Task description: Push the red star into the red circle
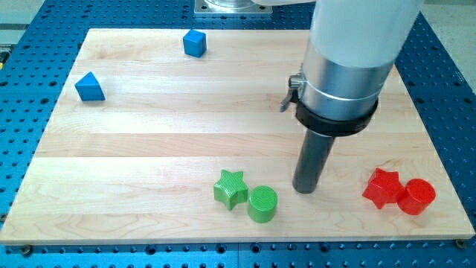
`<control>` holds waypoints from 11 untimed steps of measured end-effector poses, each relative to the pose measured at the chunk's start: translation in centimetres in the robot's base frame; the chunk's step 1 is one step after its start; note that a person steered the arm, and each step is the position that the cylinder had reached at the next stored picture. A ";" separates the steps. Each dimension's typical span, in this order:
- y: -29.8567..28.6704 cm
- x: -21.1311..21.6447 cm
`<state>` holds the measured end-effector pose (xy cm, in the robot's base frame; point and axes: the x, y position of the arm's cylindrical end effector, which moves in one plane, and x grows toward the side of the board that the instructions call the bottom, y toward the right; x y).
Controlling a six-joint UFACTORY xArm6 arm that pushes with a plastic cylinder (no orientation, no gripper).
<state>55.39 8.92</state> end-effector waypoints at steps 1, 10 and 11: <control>-1.2 0.0; -6.8 -3.9; -10.5 -5.8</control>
<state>49.64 -1.57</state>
